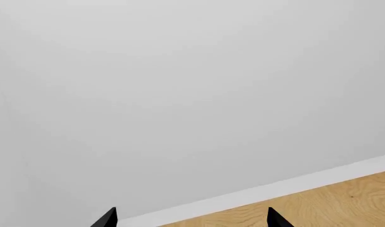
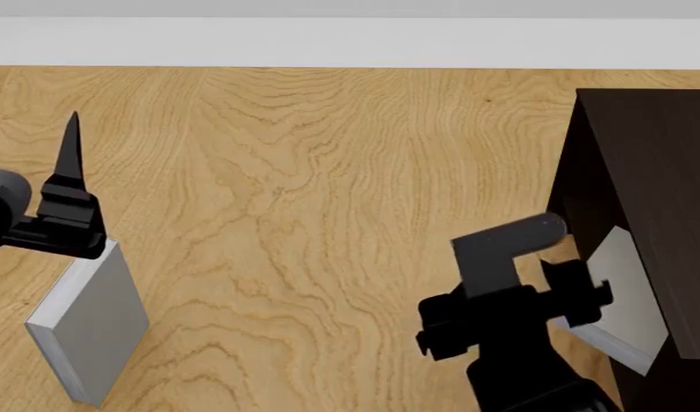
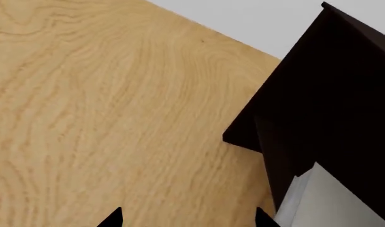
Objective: Pick up the book on the right and place it on the cabinet shelf.
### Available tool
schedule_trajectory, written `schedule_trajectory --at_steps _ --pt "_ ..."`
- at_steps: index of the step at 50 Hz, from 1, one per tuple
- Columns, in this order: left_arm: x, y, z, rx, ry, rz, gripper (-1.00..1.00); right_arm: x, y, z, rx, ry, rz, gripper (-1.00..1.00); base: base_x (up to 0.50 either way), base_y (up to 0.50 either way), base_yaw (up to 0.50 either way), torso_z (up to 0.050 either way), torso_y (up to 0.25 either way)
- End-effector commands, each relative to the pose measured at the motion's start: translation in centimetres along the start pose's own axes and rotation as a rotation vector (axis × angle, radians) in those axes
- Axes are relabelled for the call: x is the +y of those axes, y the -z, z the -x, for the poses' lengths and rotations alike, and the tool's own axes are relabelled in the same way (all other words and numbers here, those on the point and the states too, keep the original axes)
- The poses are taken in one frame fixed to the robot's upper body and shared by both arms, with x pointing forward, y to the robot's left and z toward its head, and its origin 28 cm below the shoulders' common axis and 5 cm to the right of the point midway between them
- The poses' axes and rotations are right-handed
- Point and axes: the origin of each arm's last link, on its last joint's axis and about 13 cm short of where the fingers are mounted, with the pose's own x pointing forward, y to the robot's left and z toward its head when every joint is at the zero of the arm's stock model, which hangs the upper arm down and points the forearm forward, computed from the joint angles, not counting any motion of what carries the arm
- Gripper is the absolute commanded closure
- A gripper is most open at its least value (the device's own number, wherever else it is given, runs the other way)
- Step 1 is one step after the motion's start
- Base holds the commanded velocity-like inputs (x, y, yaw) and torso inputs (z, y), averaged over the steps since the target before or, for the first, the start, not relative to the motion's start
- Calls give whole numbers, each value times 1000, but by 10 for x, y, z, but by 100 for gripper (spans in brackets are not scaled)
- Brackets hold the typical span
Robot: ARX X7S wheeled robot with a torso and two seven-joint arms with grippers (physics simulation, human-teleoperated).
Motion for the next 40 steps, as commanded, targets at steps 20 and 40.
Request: schedule_trajectory --at_steps 20,40 --pt "-3 1 -2 2 7 -5 -100 -16 15 -11 67 75 -90 -100 0 0 0 0 0" --pt "-6 4 -5 10 14 -8 -100 -23 29 -18 107 136 -99 -100 0 0 0 0 -1"
